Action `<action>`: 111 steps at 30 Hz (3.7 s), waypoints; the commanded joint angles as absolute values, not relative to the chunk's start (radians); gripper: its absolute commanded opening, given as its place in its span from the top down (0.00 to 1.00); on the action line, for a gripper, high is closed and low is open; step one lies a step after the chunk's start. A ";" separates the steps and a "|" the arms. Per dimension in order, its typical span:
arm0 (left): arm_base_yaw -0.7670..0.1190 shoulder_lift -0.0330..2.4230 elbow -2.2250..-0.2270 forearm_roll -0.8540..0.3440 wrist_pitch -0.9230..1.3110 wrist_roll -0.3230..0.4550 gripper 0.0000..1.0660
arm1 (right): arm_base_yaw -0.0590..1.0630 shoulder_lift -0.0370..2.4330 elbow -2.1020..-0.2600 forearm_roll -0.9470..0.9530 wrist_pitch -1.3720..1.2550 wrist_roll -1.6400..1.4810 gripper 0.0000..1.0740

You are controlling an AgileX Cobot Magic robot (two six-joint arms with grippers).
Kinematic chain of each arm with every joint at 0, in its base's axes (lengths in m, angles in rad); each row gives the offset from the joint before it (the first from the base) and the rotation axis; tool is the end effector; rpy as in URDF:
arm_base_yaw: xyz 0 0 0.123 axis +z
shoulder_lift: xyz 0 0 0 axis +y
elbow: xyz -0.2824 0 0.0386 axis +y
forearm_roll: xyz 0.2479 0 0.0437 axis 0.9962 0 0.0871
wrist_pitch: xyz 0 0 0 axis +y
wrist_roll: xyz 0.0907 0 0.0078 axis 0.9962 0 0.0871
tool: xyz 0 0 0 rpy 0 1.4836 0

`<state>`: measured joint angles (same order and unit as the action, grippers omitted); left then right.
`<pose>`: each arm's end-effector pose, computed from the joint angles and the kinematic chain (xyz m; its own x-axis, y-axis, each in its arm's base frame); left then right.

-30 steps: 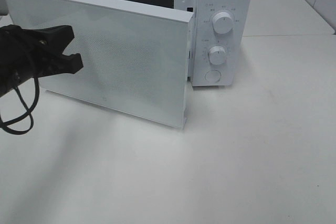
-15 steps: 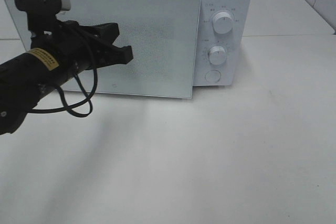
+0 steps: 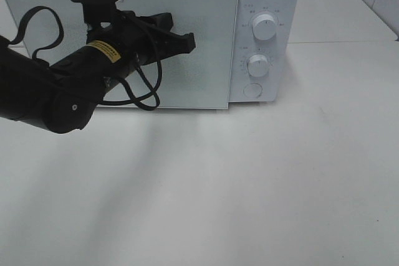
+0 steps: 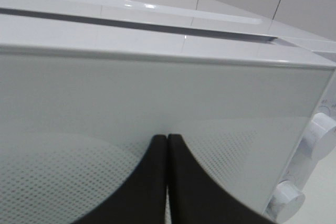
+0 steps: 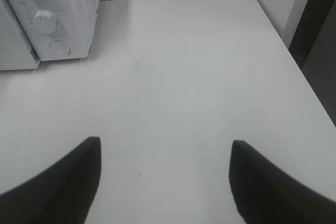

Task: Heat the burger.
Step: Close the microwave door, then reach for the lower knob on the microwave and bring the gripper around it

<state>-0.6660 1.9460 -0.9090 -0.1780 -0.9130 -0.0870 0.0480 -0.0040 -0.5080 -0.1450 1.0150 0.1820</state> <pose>0.3170 -0.2329 0.1763 -0.1323 -0.1420 -0.9810 0.4852 0.8537 -0.1890 -0.0045 -0.0114 0.2838 -0.3901 0.0855 -0.9168 0.1063 0.9932 0.0474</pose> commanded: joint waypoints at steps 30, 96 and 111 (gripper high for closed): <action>-0.753 1.960 -1.047 -0.295 -0.701 0.075 1.00 | 0.045 -0.030 -0.506 -0.148 1.008 0.173 0.38; 0.002 0.943 -0.669 -0.138 1.043 0.170 0.08 | 0.045 -0.030 -0.506 -0.148 1.008 0.173 0.38; 0.002 0.558 -0.507 -0.086 1.041 0.088 0.08 | 0.045 -0.030 -0.506 -0.148 1.008 0.173 0.38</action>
<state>0.0010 0.5740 -0.5130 -0.0870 1.0420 0.0990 0.0480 -0.0040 -0.5080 -0.1450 1.0150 0.1820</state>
